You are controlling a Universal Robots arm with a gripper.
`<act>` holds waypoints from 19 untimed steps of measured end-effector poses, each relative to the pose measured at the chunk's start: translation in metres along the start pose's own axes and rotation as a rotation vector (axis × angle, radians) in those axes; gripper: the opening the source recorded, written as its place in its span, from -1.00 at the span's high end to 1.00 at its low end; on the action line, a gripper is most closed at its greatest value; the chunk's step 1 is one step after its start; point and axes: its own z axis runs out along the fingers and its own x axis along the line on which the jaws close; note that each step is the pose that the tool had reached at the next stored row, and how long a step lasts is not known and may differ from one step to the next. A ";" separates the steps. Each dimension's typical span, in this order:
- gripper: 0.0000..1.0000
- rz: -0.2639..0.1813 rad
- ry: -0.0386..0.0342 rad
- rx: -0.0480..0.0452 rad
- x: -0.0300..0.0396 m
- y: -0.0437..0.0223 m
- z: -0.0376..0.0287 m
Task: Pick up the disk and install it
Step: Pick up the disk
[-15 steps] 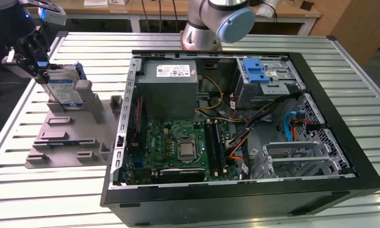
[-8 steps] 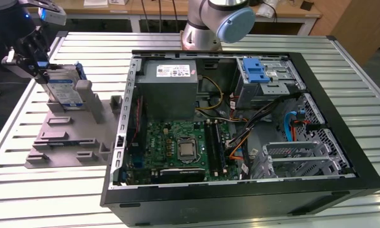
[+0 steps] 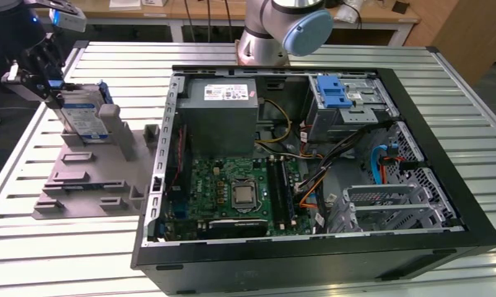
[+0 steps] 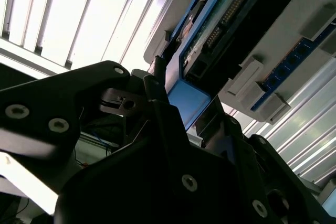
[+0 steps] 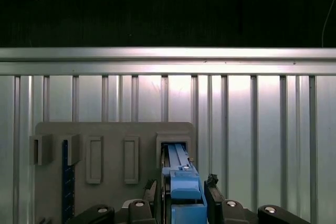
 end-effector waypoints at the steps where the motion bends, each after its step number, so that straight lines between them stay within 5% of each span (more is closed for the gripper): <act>1: 0.04 0.000 0.0000 0.0000 0.0000 0.0000 0.0003; 19: 0.26 0.000 0.0000 0.0001 0.0000 0.0000 0.0016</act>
